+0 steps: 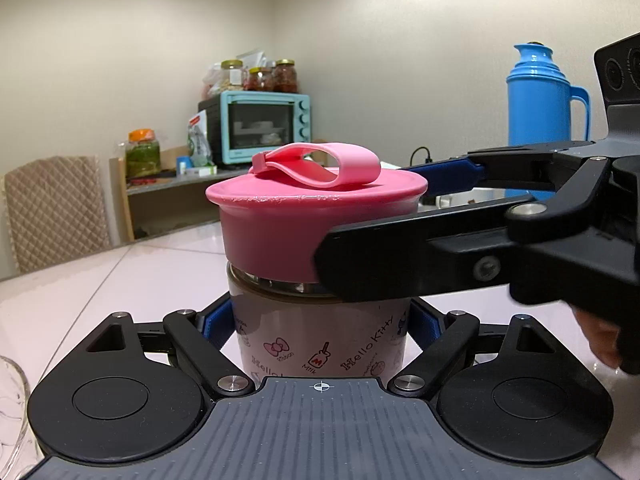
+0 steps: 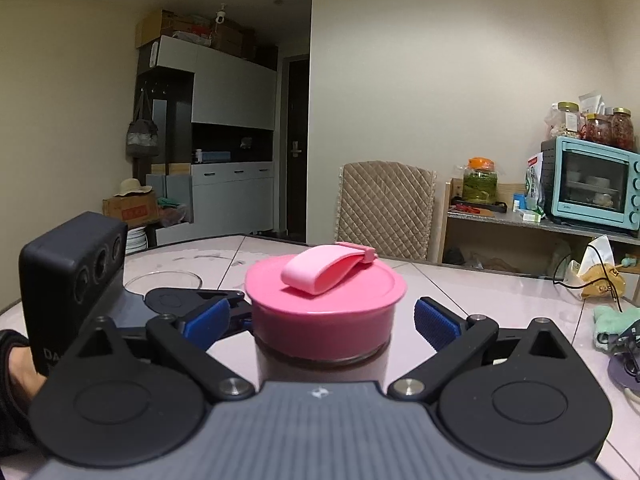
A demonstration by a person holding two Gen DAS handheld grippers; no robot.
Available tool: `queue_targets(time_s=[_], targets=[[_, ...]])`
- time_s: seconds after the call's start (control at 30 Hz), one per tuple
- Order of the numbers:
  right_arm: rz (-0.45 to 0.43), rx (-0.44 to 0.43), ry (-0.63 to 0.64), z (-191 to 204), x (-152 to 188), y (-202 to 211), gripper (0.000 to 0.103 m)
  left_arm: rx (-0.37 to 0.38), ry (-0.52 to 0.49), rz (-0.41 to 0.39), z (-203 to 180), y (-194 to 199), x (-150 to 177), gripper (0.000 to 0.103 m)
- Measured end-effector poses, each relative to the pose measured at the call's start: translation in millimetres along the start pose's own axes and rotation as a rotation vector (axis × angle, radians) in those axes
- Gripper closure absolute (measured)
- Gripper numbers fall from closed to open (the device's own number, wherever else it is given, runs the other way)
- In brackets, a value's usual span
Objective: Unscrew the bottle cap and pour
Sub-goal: 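Regrip the pink cap with the right gripper and twist it again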
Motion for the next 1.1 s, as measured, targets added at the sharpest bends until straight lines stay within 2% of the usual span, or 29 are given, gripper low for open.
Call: queue_targets(time_s=[0.27,0.4,0.5,0.63,0.93,1.0,1.1], targets=[[0.009,0.069,-0.047,1,4,-8,0.007,0.000,0.000,0.000,0,0,0,0.013],[0.004,0.078,-0.055,6,3,-12,0.007,0.000,0.000,0.000,0,0,0,0.013],[0.004,0.081,-0.055,6,2,-14,0.018,0.000,0.001,0.000,0,-1,0,0.013],[0.009,0.052,-0.037,4,3,-14,0.018,0.000,0.001,0.000,0,0,0,0.013],[0.036,-0.239,0.033,-25,-3,-17,0.018,0.000,-0.001,0.000,-2,0,1,0.013],[0.036,-0.346,0.055,-36,-4,-19,0.018,0.000,-0.001,0.000,-2,0,1,0.013],[0.033,-0.462,0.067,-49,-6,-23,0.018,0.000,-0.001,0.000,-3,1,1,0.013]])
Point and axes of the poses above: each gripper's, at about its wrist camera, not at the fingertips, and y roughly against the way its jaws point, z to its left, x to its underside, the point moved 5 cm from there along -y, roughly the way its jaws point, and after that the axes turned 1 degree about -z, right-handed, at the moved point
